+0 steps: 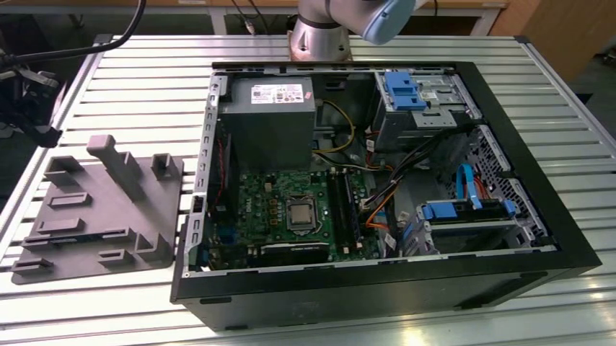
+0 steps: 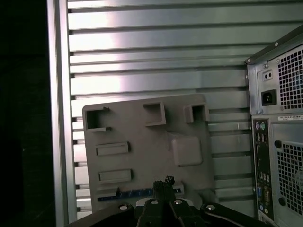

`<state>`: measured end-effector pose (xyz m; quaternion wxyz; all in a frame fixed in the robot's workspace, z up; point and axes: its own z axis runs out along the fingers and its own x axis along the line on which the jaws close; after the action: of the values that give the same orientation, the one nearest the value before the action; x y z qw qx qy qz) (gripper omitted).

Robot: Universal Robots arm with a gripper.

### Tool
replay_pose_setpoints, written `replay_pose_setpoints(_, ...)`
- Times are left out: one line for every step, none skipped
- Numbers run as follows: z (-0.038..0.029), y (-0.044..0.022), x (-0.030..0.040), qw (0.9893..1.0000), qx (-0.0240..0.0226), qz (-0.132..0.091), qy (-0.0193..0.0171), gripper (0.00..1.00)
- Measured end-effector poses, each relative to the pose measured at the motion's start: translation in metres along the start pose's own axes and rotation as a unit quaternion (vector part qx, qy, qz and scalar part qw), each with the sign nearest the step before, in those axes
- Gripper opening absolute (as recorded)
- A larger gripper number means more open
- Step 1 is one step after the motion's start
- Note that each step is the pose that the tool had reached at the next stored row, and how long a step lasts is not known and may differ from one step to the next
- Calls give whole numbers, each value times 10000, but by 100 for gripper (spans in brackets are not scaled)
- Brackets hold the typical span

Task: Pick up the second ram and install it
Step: 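Reach for the second ram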

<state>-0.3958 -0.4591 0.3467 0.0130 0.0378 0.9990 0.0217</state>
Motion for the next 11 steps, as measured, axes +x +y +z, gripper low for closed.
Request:
replay_pose_setpoints(6, -8, 1, 10000, 0, 0, 0, 11)
replay_pose_setpoints(12, -16, 3, 10000, 0, 0, 0, 11)
replay_pose_setpoints(18, -23, 4, 10000, 0, 0, 0, 11)
replay_pose_setpoints(26, -30, 5, 10000, -1, 0, -1, 11)
replay_pose_setpoints(34, -36, 6, 10000, -1, 0, -1, 11)
replay_pose_setpoints(41, -42, 8, 10000, -1, 0, 0, 11)
replay_pose_setpoints(47, -48, 9, 10000, 0, 0, 0, 11)
replay_pose_setpoints(54, -54, 11, 10000, 0, 0, 0, 11)
replay_pose_setpoints(61, -60, 13, 10000, 0, 0, 1, 11)
replay_pose_setpoints(68, -67, 14, 10000, 0, 0, 0, 11)
replay_pose_setpoints(75, -73, 16, 10000, 0, 0, 0, 11)
